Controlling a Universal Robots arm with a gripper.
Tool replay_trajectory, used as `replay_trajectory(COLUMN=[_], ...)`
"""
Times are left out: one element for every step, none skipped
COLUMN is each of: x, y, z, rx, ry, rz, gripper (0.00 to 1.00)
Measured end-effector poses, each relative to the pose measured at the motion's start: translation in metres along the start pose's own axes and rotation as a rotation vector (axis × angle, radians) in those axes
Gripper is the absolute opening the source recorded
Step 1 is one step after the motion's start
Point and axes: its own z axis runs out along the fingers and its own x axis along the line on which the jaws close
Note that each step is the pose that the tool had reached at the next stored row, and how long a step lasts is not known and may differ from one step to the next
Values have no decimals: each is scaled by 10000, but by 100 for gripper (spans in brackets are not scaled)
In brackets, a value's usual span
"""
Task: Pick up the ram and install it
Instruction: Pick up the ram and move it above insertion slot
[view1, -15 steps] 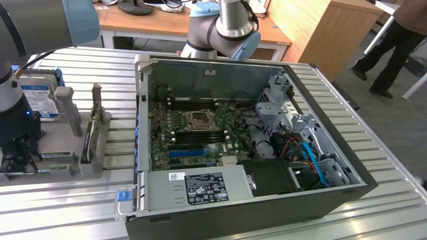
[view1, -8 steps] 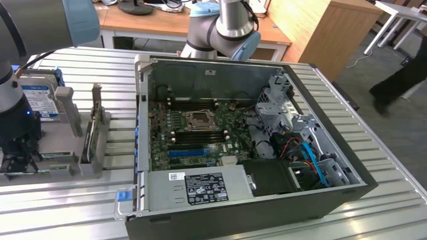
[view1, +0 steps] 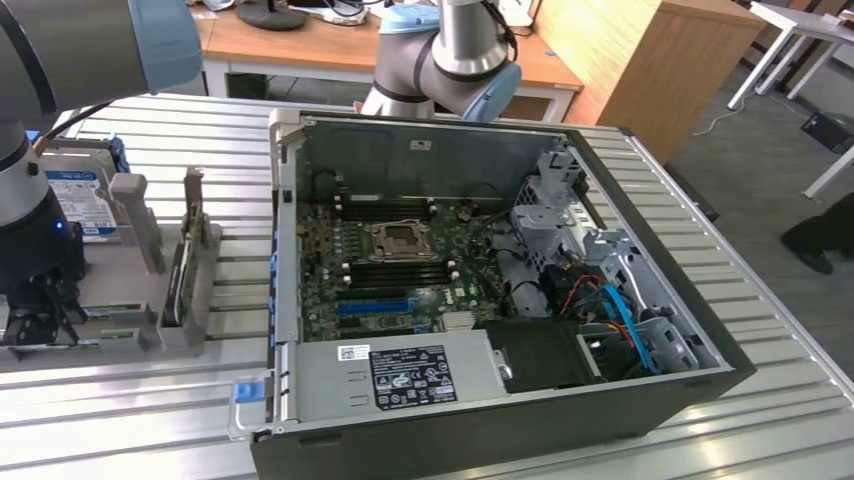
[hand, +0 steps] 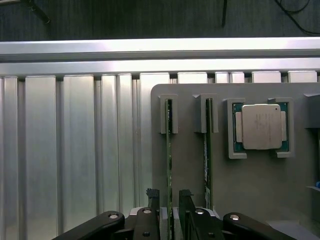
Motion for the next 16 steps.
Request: replay_trajectory(x=[0,0,0,0,0,0,0,0,0,0,0,0,0,0,0,1], y=[0,0,-1,0,-1,-1,-1,-1,-1,-1,-2,-2,-2,-2,-3,-3], z=[1,2,4,6,9,11,21,23,23,25,30,38,46,54,63,69], rx=[0,0,0,0,1,0,0,0,1,1,4,5,2,0,2,0], ry=[-1,0,0,0,0,0,-2,-3,-3,-3,-5,-7,-4,-3,-3,-3], rz=[0,0,0,0,0,0,1,0,0,0,0,0,0,0,0,0], gripper=[30,30,30,30,30,30,30,30,30,30,30,30,30,30,30,30])
